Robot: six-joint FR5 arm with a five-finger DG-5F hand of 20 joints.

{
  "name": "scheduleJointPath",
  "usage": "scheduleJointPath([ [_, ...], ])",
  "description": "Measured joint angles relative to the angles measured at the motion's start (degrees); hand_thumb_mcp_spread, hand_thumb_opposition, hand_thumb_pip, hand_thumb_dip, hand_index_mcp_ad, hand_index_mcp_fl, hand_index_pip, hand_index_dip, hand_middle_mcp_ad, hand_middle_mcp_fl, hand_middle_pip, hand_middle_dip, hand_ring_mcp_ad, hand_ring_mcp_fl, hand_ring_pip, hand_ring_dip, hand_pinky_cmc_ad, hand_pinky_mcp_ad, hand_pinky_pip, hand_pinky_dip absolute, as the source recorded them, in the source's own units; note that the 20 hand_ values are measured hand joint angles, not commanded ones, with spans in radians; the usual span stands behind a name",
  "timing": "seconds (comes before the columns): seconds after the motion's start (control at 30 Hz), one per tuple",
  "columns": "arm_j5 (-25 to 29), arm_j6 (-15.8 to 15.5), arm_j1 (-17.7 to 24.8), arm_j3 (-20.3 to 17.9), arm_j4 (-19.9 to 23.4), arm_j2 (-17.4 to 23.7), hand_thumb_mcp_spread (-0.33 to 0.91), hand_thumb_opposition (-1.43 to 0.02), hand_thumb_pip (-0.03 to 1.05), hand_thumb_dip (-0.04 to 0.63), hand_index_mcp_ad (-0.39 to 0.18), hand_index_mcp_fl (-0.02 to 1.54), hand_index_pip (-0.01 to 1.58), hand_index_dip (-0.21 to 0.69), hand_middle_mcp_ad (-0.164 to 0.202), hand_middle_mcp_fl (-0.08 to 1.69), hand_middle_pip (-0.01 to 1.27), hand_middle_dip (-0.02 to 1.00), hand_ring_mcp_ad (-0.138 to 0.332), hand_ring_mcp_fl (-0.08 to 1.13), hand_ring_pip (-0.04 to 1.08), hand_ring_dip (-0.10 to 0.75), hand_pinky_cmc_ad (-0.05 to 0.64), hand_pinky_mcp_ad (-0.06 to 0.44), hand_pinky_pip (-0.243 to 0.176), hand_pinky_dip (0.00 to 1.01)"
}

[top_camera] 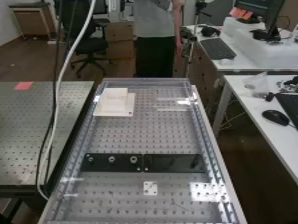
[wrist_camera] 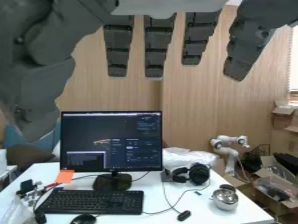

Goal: Grab the chopstick and place it in the clear container

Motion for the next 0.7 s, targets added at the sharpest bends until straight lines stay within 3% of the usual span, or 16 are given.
scheduleJointPath([
  [0.7,-0.25,-0.32,-0.54,-0.55,-0.16,0.57,0.16,-0.70,0.61,0.127,-0.188,0.24,0.05,0.332,0.000,0.14,0.12,0.35,0.117,0.00,0.12,0.195,0.496,0.354,-0.105,0.18],
])
